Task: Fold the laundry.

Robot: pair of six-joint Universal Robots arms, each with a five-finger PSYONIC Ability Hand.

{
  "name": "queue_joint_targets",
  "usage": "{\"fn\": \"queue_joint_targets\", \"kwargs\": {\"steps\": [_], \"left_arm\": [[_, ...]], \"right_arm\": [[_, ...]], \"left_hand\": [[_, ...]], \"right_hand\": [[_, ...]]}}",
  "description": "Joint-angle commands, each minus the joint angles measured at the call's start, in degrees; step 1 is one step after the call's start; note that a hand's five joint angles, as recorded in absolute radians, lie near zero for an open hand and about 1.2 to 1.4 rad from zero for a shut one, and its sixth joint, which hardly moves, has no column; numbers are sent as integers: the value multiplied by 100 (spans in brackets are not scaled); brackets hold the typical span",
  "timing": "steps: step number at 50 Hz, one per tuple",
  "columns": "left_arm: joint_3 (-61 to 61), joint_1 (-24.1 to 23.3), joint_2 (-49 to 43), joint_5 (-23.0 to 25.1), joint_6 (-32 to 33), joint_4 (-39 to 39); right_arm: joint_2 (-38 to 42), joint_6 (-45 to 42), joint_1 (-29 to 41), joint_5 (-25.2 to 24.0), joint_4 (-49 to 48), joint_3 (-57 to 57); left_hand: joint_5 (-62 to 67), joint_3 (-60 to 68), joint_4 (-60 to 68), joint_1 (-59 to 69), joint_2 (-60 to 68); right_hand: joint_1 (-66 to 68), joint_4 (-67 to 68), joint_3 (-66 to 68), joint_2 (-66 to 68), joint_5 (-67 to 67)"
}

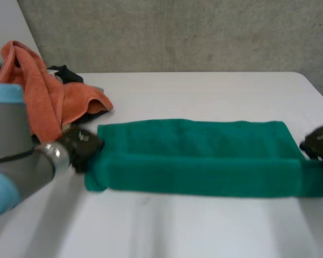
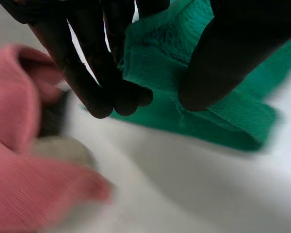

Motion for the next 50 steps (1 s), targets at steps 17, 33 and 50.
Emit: {"fn": "queue_joint_targets", "kwargs": {"steps": [17,33,50], "left_arm": [[4470,3,-1268,-313,-1752,3073],[1043,-85,-1356,416,-1647,3520],[-2130,-367,618,504,-515,1732]], "right_arm": [[566,3071,899,1131,-4693,-2948],[935,2421,864,472,-3964,-724],[-468,358,-356,463,-672,857]], "left_hand": [[1352,1189,1133,1602,1147],[1352,1189,1133,1602,1147],[1352,1189,1133,1602,1147]], "right_hand": [[1588,1160,1206,1270,1139],[1588,1160,1206,1270,1139],[1588,1160,1206,1270,1139]]}}
